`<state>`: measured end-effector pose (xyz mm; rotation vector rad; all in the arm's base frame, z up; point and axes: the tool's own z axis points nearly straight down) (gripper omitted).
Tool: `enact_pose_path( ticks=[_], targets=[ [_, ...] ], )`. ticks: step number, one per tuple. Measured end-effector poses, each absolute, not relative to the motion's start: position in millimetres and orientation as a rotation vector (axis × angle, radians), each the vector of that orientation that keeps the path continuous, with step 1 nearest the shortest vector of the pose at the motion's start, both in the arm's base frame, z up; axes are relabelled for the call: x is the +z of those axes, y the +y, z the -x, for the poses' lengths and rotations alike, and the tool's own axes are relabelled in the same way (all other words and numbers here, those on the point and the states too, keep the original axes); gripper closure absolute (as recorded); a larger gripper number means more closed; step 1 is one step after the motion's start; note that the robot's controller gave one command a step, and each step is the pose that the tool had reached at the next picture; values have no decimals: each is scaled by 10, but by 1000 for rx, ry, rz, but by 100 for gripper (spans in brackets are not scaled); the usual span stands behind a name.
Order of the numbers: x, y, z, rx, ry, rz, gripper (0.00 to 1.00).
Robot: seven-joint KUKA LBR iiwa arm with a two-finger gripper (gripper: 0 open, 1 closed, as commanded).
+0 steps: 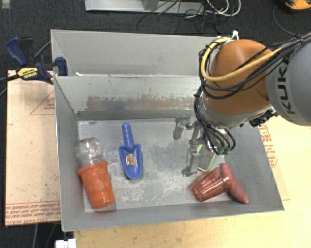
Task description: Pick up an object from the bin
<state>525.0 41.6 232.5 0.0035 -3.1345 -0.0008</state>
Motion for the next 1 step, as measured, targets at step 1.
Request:
enact_pose_path(
  ticks=[1],
  targets=[
    [2370, 412, -5263, -2, -3143, 0, 0]
  ],
)
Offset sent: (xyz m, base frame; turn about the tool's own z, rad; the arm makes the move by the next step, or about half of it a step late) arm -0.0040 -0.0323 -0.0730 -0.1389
